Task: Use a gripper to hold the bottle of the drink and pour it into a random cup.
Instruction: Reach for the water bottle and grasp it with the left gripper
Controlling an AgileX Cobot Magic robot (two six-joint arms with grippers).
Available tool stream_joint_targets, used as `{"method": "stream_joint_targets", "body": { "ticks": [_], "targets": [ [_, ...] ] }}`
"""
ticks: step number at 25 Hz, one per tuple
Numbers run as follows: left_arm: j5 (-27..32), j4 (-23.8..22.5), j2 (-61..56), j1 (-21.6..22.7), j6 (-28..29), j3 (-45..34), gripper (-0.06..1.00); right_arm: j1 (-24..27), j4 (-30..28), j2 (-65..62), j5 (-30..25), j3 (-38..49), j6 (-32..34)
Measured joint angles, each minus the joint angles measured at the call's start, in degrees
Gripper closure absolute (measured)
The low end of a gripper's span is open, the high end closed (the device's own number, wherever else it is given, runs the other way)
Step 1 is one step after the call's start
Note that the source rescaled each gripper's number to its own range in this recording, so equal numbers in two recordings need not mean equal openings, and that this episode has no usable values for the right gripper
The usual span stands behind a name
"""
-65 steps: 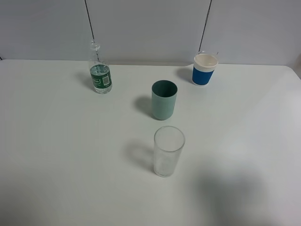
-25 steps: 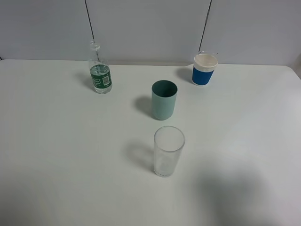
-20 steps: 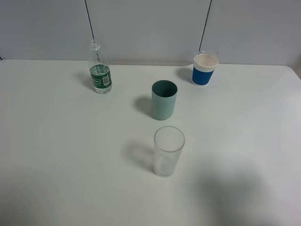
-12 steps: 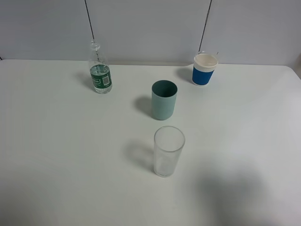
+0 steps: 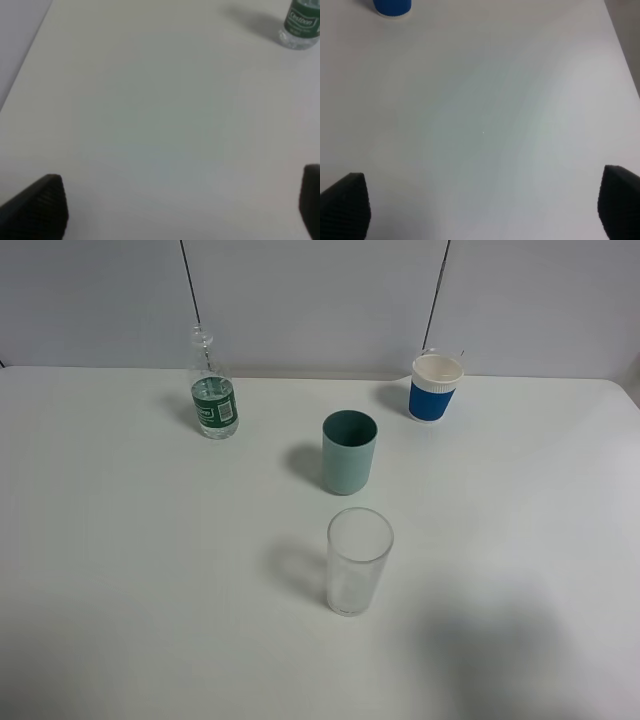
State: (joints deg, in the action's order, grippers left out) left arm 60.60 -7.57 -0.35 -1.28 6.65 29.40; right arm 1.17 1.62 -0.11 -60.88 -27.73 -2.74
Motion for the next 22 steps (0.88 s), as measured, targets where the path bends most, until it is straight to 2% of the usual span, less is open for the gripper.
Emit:
{"method": "stream_joint_targets", "body": {
  "ticks": [22],
  "targets": [
    [0.0, 0.0, 0.0, 0.0, 0.0, 0.0, -0.06, 0.0, 0.0, 0.0, 0.0, 0.0, 0.0]
  ]
}}
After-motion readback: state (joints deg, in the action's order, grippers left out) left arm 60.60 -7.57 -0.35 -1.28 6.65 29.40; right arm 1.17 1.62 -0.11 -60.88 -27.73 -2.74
